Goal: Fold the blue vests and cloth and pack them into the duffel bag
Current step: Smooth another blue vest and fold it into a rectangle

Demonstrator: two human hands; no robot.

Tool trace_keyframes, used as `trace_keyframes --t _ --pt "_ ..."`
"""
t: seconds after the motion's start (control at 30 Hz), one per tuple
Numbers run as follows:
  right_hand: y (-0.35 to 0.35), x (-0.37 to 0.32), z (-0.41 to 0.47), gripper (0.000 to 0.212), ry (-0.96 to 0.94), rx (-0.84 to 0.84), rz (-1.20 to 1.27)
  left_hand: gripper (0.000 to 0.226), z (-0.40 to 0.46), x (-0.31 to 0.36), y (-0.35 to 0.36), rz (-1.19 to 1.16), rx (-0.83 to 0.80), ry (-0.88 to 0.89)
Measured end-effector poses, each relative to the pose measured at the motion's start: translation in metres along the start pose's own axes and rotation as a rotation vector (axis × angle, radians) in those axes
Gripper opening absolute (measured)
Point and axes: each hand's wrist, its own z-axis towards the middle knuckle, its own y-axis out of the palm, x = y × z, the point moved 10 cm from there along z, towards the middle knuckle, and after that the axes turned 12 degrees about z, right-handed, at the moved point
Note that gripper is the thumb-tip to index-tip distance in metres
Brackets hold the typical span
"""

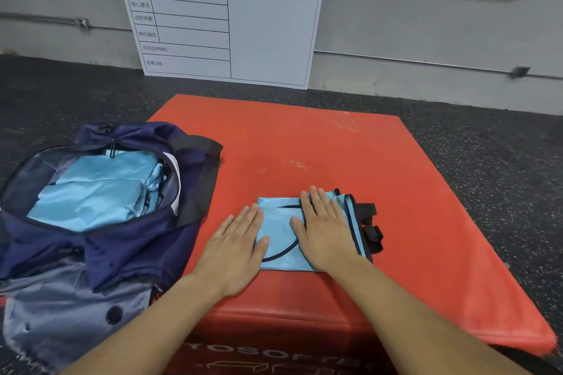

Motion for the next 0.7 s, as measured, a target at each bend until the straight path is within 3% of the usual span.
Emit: trace_keyframes --t 0.13,0.47,0.6,0.7 --pt "0.012 -0.007 0.005 0.068 0.005 -0.070 0.045 0.085 -0.010 -0.011 -0.002 0.038 0.006 -0.002" --pt "0.021 -0.055 0.014 0.070 -0.107 -0.022 0.120 0.087 -0.021 -0.024 -0.022 0.062 0.020 0.010" --pt "0.032 -0.068 0.011 0.093 -0.139 -0.035 0.070 0.082 -0.019 -0.025 -0.038 0.050 0.075 0.018" --pt "0.030 -0.087 0.004 0.090 -0.186 -0.015 0.133 0.077 -0.018 -0.023 -0.051 0.028 0.109 0.029"
